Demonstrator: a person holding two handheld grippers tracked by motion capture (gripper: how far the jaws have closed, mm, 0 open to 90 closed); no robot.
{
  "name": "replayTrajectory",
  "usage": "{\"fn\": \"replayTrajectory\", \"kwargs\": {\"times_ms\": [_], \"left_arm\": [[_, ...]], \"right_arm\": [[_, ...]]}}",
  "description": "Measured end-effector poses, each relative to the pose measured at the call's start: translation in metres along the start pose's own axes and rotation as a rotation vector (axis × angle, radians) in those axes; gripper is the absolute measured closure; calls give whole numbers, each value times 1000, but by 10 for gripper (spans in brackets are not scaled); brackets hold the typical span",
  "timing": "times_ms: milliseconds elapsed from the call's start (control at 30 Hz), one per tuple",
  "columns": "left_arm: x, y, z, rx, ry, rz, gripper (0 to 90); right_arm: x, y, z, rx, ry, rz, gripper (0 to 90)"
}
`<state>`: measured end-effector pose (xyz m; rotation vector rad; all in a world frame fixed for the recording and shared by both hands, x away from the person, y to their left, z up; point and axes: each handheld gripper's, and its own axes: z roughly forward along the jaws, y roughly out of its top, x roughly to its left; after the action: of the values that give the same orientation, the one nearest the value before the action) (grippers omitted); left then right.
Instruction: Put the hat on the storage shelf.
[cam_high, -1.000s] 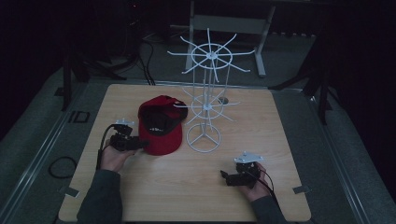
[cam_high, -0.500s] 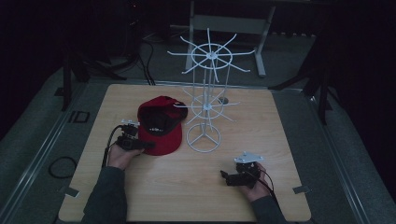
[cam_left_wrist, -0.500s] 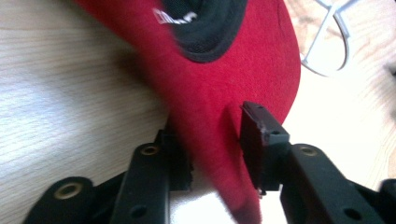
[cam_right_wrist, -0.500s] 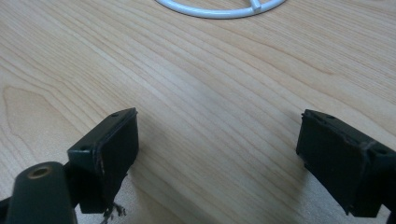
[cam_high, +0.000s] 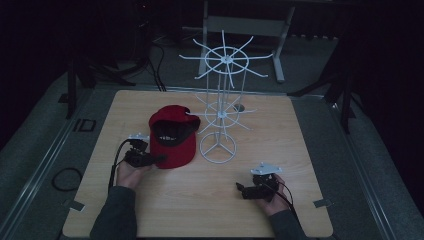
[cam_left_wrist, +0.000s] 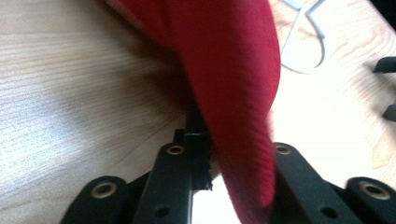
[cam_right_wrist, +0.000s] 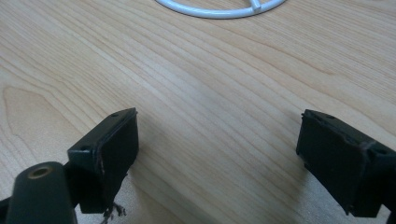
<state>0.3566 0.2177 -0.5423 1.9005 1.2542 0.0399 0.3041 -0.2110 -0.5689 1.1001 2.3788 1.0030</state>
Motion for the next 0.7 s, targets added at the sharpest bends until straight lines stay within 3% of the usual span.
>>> {"fn": "replayTrajectory", "kwargs": {"times_ms": [133, 167, 300, 567, 700], "left_arm": [[-3, -4, -4, -49, -7, 14, 857], [-8, -9, -5, -84, 14, 53, 859], [-7, -14, -10, -140, 57, 72, 860], [-2, -15, -14, -161, 81, 44, 860], [-3, -15, -18, -168, 103, 51, 859]], "right_arm": [[0, 0, 0, 0, 0, 0, 128], [0, 0, 0, 0, 0, 0, 128], [0, 0, 0, 1, 0, -1, 128], [0, 0, 0, 0, 0, 0, 128], [0, 0, 0, 1, 0, 1, 128]]}}
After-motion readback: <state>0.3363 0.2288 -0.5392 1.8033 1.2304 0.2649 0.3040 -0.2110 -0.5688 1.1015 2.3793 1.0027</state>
